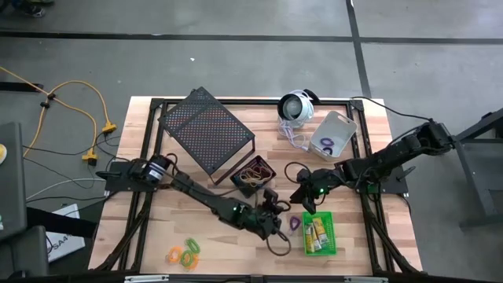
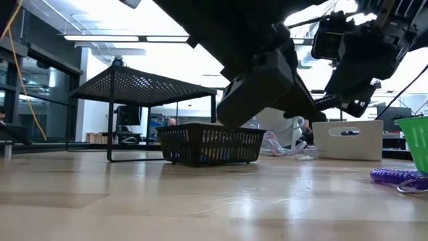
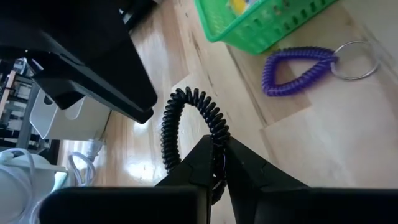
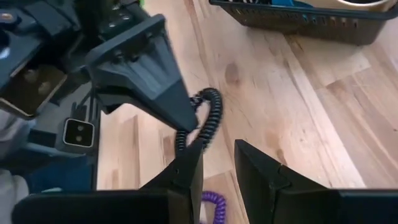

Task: Pick & Place Office Desk Supplies
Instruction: Put the black spring keychain into the white bin

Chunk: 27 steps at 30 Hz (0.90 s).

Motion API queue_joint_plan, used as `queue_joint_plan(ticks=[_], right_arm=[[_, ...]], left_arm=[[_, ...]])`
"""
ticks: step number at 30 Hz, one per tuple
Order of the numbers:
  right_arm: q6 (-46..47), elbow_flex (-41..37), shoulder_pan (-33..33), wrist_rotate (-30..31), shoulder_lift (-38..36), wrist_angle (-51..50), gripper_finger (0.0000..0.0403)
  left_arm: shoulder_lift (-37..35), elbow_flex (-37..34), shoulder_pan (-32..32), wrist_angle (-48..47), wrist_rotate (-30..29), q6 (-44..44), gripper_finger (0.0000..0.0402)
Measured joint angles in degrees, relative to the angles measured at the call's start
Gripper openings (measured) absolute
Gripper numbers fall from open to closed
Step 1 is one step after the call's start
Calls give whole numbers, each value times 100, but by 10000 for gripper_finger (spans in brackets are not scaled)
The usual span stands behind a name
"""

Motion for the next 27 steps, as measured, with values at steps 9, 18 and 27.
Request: queue_joint_plan(ticks=[9,18,27], right_arm=[[120,0,0,4,-2,28,79],[124,0,0,11,0,30,79],[124,0,0,-13,0,32,79]], left_arm=[[-4,7,45,0,-10,45,23],[-11,10,62,319,-172,478,23],[-11,16,150,471,-173,549,23]])
